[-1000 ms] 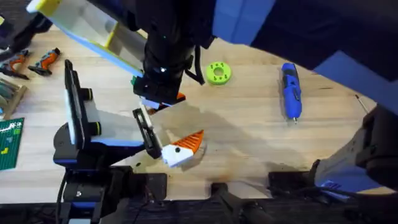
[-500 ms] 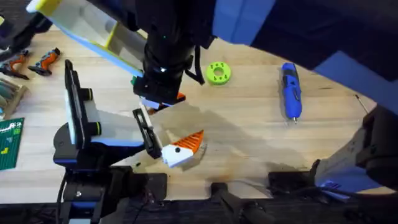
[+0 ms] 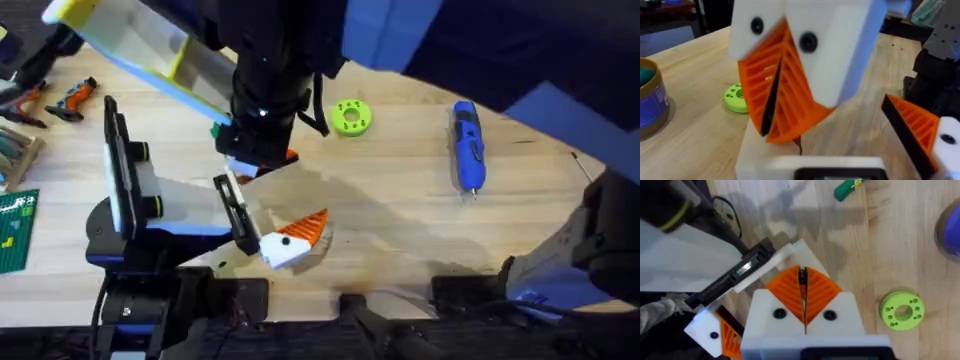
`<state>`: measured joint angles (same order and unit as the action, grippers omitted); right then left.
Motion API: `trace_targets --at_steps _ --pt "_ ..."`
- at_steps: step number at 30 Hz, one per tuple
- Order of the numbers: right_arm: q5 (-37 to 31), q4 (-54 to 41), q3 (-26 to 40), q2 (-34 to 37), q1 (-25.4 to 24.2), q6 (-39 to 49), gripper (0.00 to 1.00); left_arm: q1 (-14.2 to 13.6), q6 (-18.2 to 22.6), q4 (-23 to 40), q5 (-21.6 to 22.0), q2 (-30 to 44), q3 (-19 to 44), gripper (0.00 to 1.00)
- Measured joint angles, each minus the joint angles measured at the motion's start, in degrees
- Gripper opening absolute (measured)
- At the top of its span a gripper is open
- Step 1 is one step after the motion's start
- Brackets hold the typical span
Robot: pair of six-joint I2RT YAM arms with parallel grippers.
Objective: Pick up the gripper from the table and insert it into the empty holder that is missing its gripper. Then pick up a screw, insert it into the mounting hole, and use the screwdriver to tighten it. Finally, clean up the table by picking up the vegetable and placing it into the bucket.
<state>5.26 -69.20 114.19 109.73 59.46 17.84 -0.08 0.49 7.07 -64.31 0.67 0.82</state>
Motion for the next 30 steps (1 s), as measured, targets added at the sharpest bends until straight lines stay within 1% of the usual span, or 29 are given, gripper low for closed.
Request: trace_targets --at_steps 1,2,5,6,7,8,22,26,30 --pt "0.0 0.0 0.0 0.0 0.0 0.0 0.198 0.0 0.0 0.0 0.0 0.0 0.0 0.985" --pt "-0.1 -0.1 0.0 0.0 0.0 0.2 0.292 0.0 0.0 0.0 0.0 0.0 0.0 0.985" --pt "-0.1 -0.1 0.0 0.0 0.0 0.1 0.481 0.0 0.1 0.0 0.0 0.0 0.0 0.985" --pt "-0.4 -0.2 0.0 0.0 0.0 0.3 0.623 0.0 0.1 0.0 0.0 0.0 0.0 0.986" --pt "-0.8 -0.3 0.0 0.0 -0.2 0.5 0.729 0.0 0.1 0.0 0.0 0.0 0.0 0.985" --pt "-1.0 -0.3 0.0 0.0 -0.3 0.5 0.756 0.0 0.1 0.0 0.0 0.0 0.0 0.986" --pt "-0.9 -0.2 0.0 0.0 -0.6 0.4 0.773 0.0 0.1 0.0 0.0 0.0 0.0 0.986" --pt "-0.7 -0.2 -0.3 -0.7 -1.5 0.4 0.775 0.0 0.2 0.0 0.0 0.0 0.0 0.985" --pt "-0.5 0.1 -0.6 -3.2 -3.4 -0.1 0.776 0.0 0.2 0.0 0.0 0.0 0.0 0.985"
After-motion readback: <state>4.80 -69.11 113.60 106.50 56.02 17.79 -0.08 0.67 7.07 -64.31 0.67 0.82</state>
